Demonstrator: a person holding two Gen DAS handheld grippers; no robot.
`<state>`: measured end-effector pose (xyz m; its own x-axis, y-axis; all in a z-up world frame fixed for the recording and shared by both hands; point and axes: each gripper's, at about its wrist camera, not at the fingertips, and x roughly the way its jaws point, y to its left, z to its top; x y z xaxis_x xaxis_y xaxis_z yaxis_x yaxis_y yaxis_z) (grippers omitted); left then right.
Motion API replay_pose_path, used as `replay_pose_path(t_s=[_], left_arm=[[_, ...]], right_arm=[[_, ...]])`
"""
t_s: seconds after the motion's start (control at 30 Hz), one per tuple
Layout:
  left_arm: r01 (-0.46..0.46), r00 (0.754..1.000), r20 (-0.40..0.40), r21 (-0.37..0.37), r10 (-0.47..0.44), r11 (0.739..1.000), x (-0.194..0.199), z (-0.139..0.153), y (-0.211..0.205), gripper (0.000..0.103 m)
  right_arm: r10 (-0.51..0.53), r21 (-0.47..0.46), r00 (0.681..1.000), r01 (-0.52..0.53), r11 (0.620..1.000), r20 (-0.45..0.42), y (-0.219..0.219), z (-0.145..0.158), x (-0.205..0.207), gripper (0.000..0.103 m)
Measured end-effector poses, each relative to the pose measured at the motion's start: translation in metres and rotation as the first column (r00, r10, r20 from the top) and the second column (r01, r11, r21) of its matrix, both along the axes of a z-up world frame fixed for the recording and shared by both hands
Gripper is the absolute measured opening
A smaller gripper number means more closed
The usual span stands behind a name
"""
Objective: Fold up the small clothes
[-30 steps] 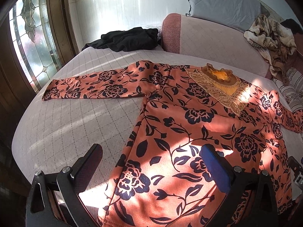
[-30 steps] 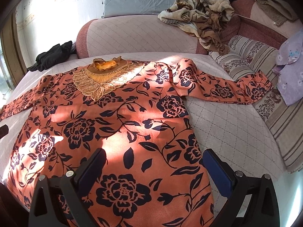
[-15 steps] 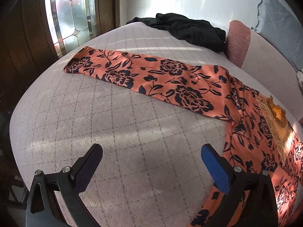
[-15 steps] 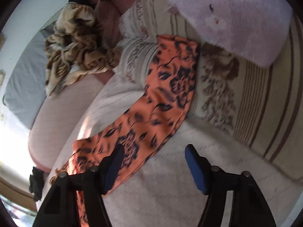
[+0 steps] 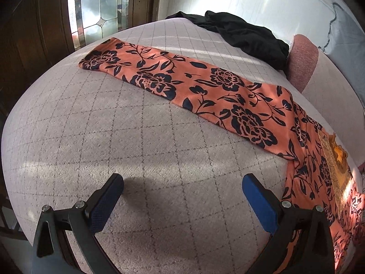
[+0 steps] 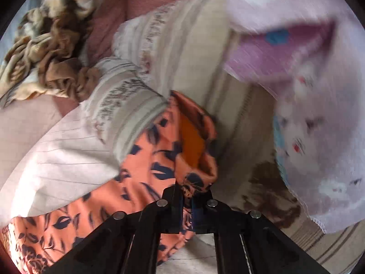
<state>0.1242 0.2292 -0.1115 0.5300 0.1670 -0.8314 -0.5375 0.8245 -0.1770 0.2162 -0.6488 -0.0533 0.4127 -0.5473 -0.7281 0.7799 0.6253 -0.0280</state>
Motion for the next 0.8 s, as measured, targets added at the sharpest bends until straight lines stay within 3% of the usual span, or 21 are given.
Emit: replay_pose_path(t_s=[0.13, 0.23, 0.33, 0.47, 0.53, 0.57, 0.63, 0.7, 0.73, 0.77, 0.8], left_arm=[[-0.003, 1.000, 0.028, -0.024, 0.004, 1.000, -0.002, 0.004, 0.001, 0.103], [0.010, 0.999, 0.051, -0.017, -0.009, 1.000, -0.005, 0.009, -0.002, 0.103], [0.010, 0.997, 0.071, -0.026, -0.008, 1.000, -0.008, 0.013, -0.001, 0.103], [-0.002, 0.996, 0.092, -0.050, 0.007, 0.999, -0.012, 0.017, 0.006, 0.103], [-0.008, 0.995, 0.102, -0.061, 0.014, 0.998, -0.013, 0.018, 0.008, 0.103], [-0.009, 0.994, 0.107, -0.067, 0.016, 0.998, -0.014, 0.018, 0.009, 0.103], [-0.008, 0.994, 0.110, -0.076, 0.016, 0.997, -0.013, 0.018, 0.010, 0.103], [0.002, 0.994, 0.110, -0.081, 0.007, 0.997, -0.013, 0.019, 0.008, 0.103], [0.008, 0.994, 0.110, -0.077, 0.001, 0.997, -0.013, 0.019, 0.007, 0.103], [0.013, 0.994, 0.112, -0.072, -0.005, 0.997, -0.013, 0.020, 0.006, 0.103], [0.016, 0.993, 0.115, -0.066, -0.008, 0.998, -0.013, 0.021, 0.005, 0.103]], right_arm=[[0.170, -0.070, 0.981, -0.164, 0.984, 0.091, 0.050, 0.055, 0.022, 0.005], [0.351, -0.126, 0.916, -0.332, 0.935, 0.193, 0.121, 0.112, 0.042, 0.005], [0.539, -0.150, 0.783, -0.519, 0.841, 0.312, 0.214, 0.163, 0.054, 0.005], [0.710, -0.143, 0.559, -0.734, 0.664, 0.430, 0.345, 0.190, 0.058, 0.005], [0.737, -0.098, 0.474, -0.807, 0.583, 0.481, 0.401, 0.182, 0.059, 0.005], [0.738, -0.065, 0.448, -0.832, 0.550, 0.504, 0.422, 0.172, 0.060, 0.005], [0.734, 0.028, 0.426, -0.873, 0.486, 0.529, 0.463, 0.138, 0.065, 0.008], [0.769, 0.142, 0.417, -0.905, 0.401, 0.485, 0.501, 0.088, 0.077, 0.012], [0.792, 0.187, 0.417, -0.909, 0.373, 0.446, 0.512, 0.060, 0.092, 0.033], [0.811, 0.233, 0.435, -0.899, 0.369, 0.392, 0.521, 0.031, 0.098, 0.075], [0.820, 0.291, 0.464, -0.879, 0.379, 0.336, 0.525, 0.002, 0.101, 0.085]])
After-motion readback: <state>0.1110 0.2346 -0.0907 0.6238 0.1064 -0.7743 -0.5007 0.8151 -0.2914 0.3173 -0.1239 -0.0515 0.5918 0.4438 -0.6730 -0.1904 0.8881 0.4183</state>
